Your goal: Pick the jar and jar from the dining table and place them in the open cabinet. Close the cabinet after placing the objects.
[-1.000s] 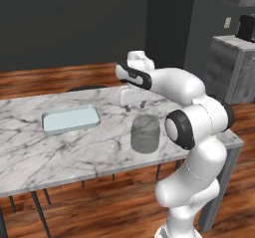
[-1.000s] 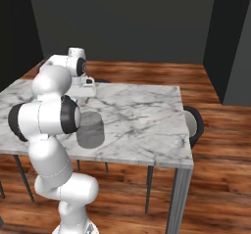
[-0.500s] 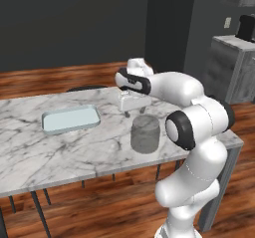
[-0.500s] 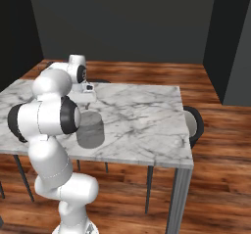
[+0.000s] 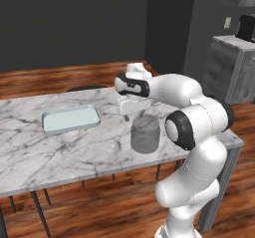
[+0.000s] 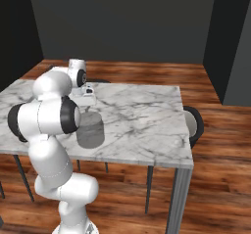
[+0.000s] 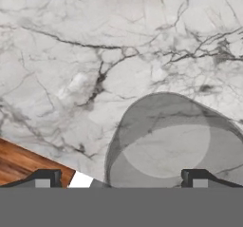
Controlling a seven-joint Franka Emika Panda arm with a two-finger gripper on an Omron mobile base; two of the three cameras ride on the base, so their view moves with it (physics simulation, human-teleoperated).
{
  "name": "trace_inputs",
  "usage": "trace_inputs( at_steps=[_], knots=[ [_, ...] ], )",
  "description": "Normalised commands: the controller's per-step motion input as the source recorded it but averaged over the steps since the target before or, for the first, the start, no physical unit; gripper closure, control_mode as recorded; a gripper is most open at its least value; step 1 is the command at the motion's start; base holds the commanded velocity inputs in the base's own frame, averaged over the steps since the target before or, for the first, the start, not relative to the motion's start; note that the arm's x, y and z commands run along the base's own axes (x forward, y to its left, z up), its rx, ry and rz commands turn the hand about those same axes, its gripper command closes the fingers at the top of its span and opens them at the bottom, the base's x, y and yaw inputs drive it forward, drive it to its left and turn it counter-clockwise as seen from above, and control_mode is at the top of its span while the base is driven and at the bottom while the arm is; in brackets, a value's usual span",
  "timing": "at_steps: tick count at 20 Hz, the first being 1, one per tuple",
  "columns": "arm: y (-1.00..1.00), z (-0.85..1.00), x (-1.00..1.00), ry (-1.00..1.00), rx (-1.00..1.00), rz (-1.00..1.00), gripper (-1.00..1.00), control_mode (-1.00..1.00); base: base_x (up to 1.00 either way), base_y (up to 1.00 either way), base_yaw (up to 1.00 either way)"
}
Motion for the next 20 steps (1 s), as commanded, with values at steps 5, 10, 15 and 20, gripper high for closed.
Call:
trace_inputs(
  at_steps=[5,10,15,20],
  knots=[
    [0.00,-0.27,0.00,0.00,-0.01,0.00,-1.00,-1.00,0.00,0.00,0.00],
    [0.00,-0.24,0.00,0.00,-0.02,0.00,-1.00,-1.00,0.00,0.00,0.00],
    [0.02,-0.22,0.00,0.00,-0.02,0.00,-1.00,-1.00,0.00,0.00,0.00],
    [0.01,-0.22,0.00,0.00,-0.01,0.00,-1.00,-1.00,0.00,0.00,0.00]
  ],
)
